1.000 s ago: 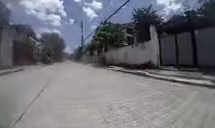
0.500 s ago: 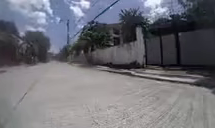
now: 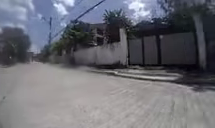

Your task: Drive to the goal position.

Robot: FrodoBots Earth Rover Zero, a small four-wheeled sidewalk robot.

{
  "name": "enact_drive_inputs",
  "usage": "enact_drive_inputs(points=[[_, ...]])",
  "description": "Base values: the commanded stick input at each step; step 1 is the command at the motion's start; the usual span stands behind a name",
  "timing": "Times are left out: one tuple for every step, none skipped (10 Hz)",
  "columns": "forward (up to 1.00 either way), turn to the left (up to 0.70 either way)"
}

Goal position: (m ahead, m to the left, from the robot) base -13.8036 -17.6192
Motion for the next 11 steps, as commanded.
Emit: enact_drive_inputs(points=[[0.0,-0.85],[0.0,-0.85],[0.0,-0.85],[0.0,-0.85],[0.0,-0.85],[0.0,-0.85],[0.0,-0.85],[0.0,-0.85],[0.0,-0.85],[0.0,-0.85],[0.0,-0.85]])
